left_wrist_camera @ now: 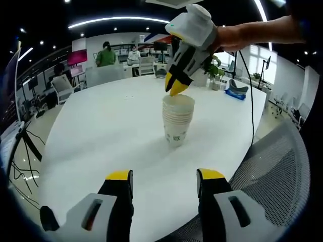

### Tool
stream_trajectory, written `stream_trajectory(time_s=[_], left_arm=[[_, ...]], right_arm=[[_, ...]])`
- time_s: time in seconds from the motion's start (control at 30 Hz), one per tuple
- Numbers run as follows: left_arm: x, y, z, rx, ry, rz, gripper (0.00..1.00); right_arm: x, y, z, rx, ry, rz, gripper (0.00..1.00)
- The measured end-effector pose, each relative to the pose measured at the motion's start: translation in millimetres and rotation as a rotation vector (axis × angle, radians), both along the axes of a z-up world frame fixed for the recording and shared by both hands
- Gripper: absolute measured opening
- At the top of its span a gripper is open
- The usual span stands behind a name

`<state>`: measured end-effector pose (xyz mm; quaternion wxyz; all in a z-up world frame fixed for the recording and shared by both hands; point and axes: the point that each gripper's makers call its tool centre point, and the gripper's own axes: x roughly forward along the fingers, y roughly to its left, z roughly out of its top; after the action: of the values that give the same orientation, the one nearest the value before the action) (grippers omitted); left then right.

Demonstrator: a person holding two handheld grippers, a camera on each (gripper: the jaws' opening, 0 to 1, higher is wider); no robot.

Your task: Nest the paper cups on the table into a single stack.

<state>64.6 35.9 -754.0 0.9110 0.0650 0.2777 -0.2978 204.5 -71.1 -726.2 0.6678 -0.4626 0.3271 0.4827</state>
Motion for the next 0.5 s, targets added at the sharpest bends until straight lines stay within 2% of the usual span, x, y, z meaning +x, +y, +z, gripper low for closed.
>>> stream_trajectory(time_s=[0.13, 0.27, 0.37, 0.43, 0.5], left_arm=[[-0.2, 0, -1.0, 0.003, 0.003, -0.004, 0.49], [-0.3, -2, -2.7, -0.002, 0.013, -0.015, 0.50], [-3.7, -9, -1.8, -0.021, 0.030, -0.049, 0.51], [-7.9, -14, -4.7, 0.025, 0.033, -0.114, 0.52], [-3.6, -12, -7.2, 0.084, 0.004, -0.143, 0.54]], right_arm=[[5, -3, 11.8, 0.047, -0.025, -0.027, 0.09], [4, -11, 25.2, 0.135, -0.031, -0.069, 0.18], [3, -22, 26.9, 0.166, -0.037, -0.090, 0.26], [-3, -34, 26.1, 0.204, -0.030, -0.110, 0.31], [-14, -43, 21.8, 0.222, -0.018, -0.093, 0.38]])
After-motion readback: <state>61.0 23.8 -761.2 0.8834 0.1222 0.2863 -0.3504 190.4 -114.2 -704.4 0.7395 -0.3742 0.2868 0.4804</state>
